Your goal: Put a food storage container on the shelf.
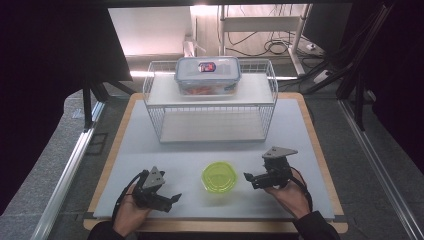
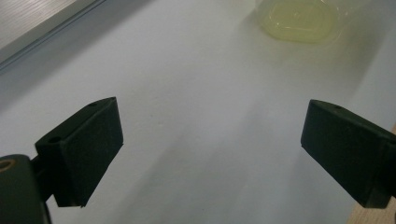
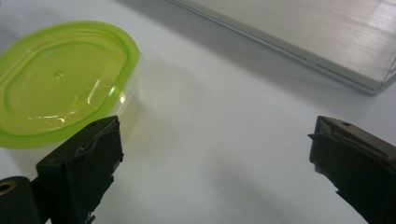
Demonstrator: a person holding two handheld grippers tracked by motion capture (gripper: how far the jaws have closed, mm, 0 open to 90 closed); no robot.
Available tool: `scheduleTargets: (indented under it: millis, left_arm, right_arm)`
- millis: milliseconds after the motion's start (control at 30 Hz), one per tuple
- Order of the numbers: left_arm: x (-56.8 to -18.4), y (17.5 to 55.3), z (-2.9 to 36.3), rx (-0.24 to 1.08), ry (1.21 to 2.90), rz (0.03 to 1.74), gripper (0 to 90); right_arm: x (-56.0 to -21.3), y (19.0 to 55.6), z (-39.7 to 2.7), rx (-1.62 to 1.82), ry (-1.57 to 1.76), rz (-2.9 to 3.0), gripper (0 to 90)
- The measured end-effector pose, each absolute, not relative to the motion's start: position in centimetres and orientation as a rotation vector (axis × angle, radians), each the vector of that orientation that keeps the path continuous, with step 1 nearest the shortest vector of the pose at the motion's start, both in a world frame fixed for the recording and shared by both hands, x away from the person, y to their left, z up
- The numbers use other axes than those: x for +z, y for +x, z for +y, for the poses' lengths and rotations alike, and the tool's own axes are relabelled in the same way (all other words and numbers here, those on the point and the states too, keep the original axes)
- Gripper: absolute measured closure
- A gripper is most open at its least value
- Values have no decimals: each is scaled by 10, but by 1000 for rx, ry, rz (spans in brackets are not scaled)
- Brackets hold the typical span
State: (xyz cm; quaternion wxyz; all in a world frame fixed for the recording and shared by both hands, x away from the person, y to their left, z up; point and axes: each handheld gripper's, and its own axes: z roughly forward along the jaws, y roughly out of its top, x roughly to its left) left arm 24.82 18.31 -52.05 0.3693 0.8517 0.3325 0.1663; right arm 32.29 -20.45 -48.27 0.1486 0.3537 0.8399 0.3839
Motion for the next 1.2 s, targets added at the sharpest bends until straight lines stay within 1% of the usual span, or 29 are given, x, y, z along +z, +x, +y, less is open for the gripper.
scheduleTargets:
  millis: [133, 233, 367, 500, 567, 600, 700, 767, 800, 833, 1000, 1033, 1067, 1133, 1200]
  left_arm:
    - [-520, 248, 183, 429, 2188, 852, 57]
    - [-520, 248, 183, 429, 2189, 849, 59]
    - [-520, 248, 183, 430, 2186, 847, 61]
    - [-520, 248, 182, 435, 2190, 845, 61]
    - [-520, 248, 182, 436, 2189, 844, 61]
    - [-520, 248, 182, 436, 2189, 844, 61]
    - [-520, 248, 182, 433, 2190, 844, 61]
    - [-521, 248, 182, 433, 2190, 844, 61]
    - [-521, 248, 182, 433, 2190, 844, 61]
    - [-521, 248, 182, 433, 2192, 842, 61]
    - [-521, 248, 182, 430, 2192, 840, 61]
    - [-521, 248, 182, 430, 2193, 840, 61]
    - [-521, 248, 182, 430, 2193, 839, 61]
    - [-521, 248, 181, 432, 2194, 838, 61]
    - [-521, 248, 181, 433, 2195, 837, 61]
  right_arm:
    - [-479, 320, -197, 1102, 1022, 2432, 43]
    - [-477, 320, -195, 1133, 1069, 2454, 89]
    - [-474, 322, -190, 1209, 1110, 2458, 225]
    - [-475, 323, -183, 1255, 1115, 2463, 339]
    - [-477, 329, -180, 1319, 1157, 2483, 428]
    - [-477, 329, -180, 1319, 1157, 2483, 428]
    - [-482, 336, -177, 1372, 1215, 2516, 487]
    - [-486, 339, -175, 1394, 1245, 2540, 532]
    - [-488, 342, -172, 1384, 1280, 2554, 577]
    - [-488, 342, -172, 1384, 1280, 2554, 577]
    - [-492, 346, -169, 1388, 1348, 2586, 650]
    - [-493, 347, -168, 1372, 1356, 2597, 670]
    - [-494, 347, -168, 1395, 1386, 2605, 733]
    - [-494, 348, -168, 1411, 1400, 2615, 742]
    - [-495, 350, -169, 1439, 1428, 2626, 787]
